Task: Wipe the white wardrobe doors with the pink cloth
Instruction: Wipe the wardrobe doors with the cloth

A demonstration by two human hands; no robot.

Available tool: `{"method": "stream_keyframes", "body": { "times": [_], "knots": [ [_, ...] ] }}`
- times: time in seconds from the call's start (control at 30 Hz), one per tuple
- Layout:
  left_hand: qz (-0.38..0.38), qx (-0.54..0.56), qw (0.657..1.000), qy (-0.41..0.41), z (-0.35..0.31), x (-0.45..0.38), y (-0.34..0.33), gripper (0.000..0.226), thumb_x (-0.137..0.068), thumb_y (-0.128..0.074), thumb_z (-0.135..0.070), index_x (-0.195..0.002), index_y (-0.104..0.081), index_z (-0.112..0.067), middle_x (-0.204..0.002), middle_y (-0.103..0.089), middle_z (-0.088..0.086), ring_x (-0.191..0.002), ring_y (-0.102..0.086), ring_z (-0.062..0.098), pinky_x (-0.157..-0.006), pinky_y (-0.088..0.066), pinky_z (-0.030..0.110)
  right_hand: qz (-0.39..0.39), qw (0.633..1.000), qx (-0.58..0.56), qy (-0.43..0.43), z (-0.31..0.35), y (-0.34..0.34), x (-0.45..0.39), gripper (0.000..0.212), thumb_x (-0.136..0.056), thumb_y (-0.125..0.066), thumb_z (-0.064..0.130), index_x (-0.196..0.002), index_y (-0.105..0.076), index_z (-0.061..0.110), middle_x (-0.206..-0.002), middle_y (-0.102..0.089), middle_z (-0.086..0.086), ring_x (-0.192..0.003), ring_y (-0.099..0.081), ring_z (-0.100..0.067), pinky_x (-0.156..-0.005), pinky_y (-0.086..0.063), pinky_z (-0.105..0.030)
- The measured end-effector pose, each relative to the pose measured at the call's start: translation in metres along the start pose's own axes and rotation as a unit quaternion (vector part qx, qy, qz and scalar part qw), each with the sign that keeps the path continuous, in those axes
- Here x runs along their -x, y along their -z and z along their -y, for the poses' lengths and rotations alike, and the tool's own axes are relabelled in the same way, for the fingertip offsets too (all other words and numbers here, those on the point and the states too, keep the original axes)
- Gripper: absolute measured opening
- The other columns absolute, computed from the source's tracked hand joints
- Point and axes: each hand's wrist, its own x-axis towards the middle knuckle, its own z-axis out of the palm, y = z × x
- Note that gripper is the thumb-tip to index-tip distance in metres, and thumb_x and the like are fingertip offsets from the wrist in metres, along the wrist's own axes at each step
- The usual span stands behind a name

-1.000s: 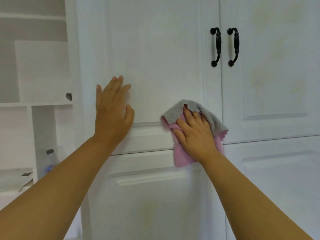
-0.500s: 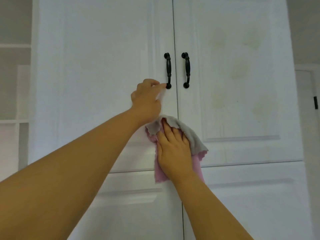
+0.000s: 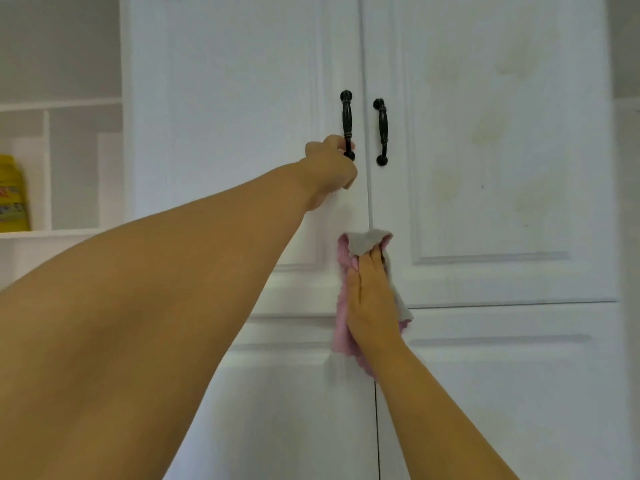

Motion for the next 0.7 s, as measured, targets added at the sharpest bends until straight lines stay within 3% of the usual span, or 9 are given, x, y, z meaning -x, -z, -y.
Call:
{"method": "stream_keyframes", "body": {
  "times": [0.07,0.1,0.17,0.27,0.4,0.5,0.6,0.7],
  "knots": [
    [-0.048,-0.017,0.998,-0.040,-0.010,0.015,0.008,0.043,-0.080,-0.051,0.008,-0.100,-0.055,-0.030,-0.128,-0.041,0.005,-0.116,-0.049,0.028,-0.072,-0.046,0.027,-0.015,0.999,-0.006,-0.037,0.022,0.009,0.005,0.037,-0.109,-0.034,0.020,-0.146,-0.040,0.019,-0.109,-0.055,0.021,-0.104,-0.059,0.004,-0.080,-0.038,0.001],
    [-0.063,-0.015,0.996,-0.062,-0.014,0.026,0.015,0.040,-0.080,-0.051,0.007,-0.095,-0.053,-0.030,-0.126,-0.039,0.003,-0.114,-0.048,0.027,-0.068,-0.045,0.026,-0.017,0.999,-0.009,-0.038,0.037,0.013,0.006,0.037,-0.109,-0.034,0.024,-0.145,-0.041,0.020,-0.107,-0.056,0.018,-0.099,-0.060,0.005,-0.078,-0.040,0.000],
    [-0.067,-0.007,0.993,-0.097,-0.020,0.049,0.031,0.041,-0.081,-0.050,0.008,-0.101,-0.052,-0.028,-0.124,-0.033,-0.001,-0.112,-0.045,0.024,-0.066,-0.044,0.023,-0.018,1.000,-0.005,-0.025,0.065,0.018,0.011,0.038,-0.109,-0.033,0.026,-0.145,-0.040,0.018,-0.112,-0.057,0.013,-0.093,-0.057,0.012,-0.083,-0.044,-0.005],
    [-0.077,0.018,0.989,-0.127,-0.028,0.085,0.061,0.039,-0.083,-0.053,0.006,-0.104,-0.050,-0.027,-0.122,-0.031,-0.004,-0.113,-0.043,0.021,-0.073,-0.047,0.022,-0.015,1.000,0.018,0.002,0.119,0.018,0.018,0.046,-0.109,-0.031,0.028,-0.153,-0.032,0.016,-0.132,-0.055,0.001,-0.107,-0.055,-0.003,-0.090,-0.041,-0.007],
    [-0.085,0.069,0.984,-0.139,-0.035,0.125,0.104,0.022,-0.088,-0.063,-0.014,-0.099,-0.052,-0.029,-0.124,-0.032,-0.008,-0.120,-0.043,0.017,-0.088,-0.045,0.023,0.025,0.997,-0.031,0.068,0.197,0.019,0.011,0.052,-0.110,-0.031,0.024,-0.159,-0.016,0.023,-0.139,-0.042,0.013,-0.106,-0.045,0.018,-0.086,-0.032,0.007],
    [-0.100,0.122,0.976,-0.150,-0.035,0.154,0.148,0.013,-0.093,-0.065,-0.029,-0.100,-0.055,-0.028,-0.132,-0.035,-0.006,-0.117,-0.047,0.009,-0.088,-0.042,0.018,0.090,0.985,-0.125,0.081,0.242,0.013,0.025,0.052,-0.110,-0.030,0.033,-0.159,-0.013,0.035,-0.142,-0.041,0.024,-0.117,-0.044,0.020,-0.097,-0.035,0.001],
    [-0.123,0.163,0.965,-0.165,-0.023,0.187,0.186,0.033,-0.088,-0.065,-0.041,-0.115,-0.047,-0.032,-0.136,-0.041,-0.004,-0.115,-0.049,0.007,-0.100,-0.043,0.026,0.166,0.961,-0.203,0.084,0.262,-0.017,0.078,0.044,-0.107,-0.028,0.038,-0.146,-0.011,0.049,-0.135,-0.027,0.049,-0.122,-0.029,0.033,-0.103,-0.024,0.003],
    [-0.176,0.062,0.967,-0.171,0.001,0.218,0.210,0.069,-0.090,-0.067,-0.036,-0.145,-0.027,-0.032,-0.146,-0.038,-0.005,-0.130,-0.044,0.009,-0.109,-0.040,0.029,0.238,0.922,-0.303,0.042,0.277,-0.063,0.126,0.036,-0.096,-0.026,0.052,-0.129,-0.018,0.063,-0.122,-0.026,0.062,-0.128,-0.026,0.030,-0.101,-0.023,0.005]
  ]
}}
